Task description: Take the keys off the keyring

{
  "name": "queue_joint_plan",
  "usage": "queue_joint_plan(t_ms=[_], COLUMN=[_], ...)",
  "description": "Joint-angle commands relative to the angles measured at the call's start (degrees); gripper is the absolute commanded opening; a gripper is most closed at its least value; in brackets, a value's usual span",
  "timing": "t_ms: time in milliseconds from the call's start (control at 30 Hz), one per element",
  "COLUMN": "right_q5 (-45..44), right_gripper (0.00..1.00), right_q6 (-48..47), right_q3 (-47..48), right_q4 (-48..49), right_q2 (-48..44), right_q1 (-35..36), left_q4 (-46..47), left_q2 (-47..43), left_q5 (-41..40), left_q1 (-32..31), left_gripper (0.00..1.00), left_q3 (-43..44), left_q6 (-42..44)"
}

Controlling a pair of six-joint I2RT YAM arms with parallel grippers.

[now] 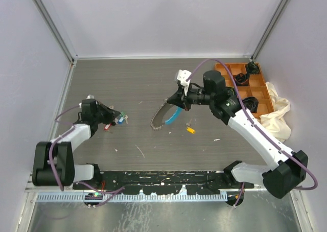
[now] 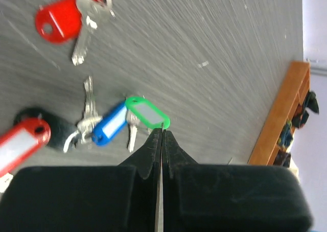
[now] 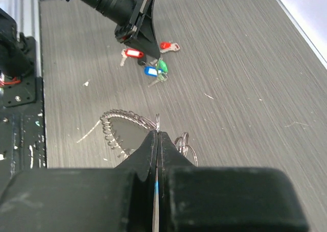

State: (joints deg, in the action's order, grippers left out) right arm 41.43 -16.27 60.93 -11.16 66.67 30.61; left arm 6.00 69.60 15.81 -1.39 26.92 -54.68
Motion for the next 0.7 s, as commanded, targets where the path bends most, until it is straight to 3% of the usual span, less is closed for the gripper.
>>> queue_joint_plan(t_ms=[0,67,167,267,567,667], right_q5=[-3.59,-3.55,-4.13,-5.71,-10.72,-14.76], right_gripper=[0.01,0.01,0.01,0.01,0.01,0.01], right_q6=[-9.13,-10.09,-10.89,-11.75,-11.78,-12.82], right_q3=[10.98,14.94,18.65,21.44,36.73,41.60], right_q4=[-11.84,-14.92,-17.64,-19.52,-28.70,-30.32], right_q2=[4.43,6.85,9.54,11.72,26.17,32.65], right_q1=[-0.63,-0.89,-0.99,-1.23,-3.25,-3.30], left_q4=[6.80,6.79,7.50,7.06,-5.39,-9.64], left_q2=[9.19,13.50,17.96,16.40,-11.22,-18.63], left_q5=[-0.24,-0.15,3.04,4.40,2.65,4.81], left_q1=[3.07,4.54,6.25,6.58,6.59,6.57], left_gripper=[0.02,0.14,0.43,0.57,0.91,0.95], left_q3=[7.37,9.35,11.68,12.87,13.25,13.33], left_q6=[-2.77,-3.34,-5.13,-5.10,6.49,8.59])
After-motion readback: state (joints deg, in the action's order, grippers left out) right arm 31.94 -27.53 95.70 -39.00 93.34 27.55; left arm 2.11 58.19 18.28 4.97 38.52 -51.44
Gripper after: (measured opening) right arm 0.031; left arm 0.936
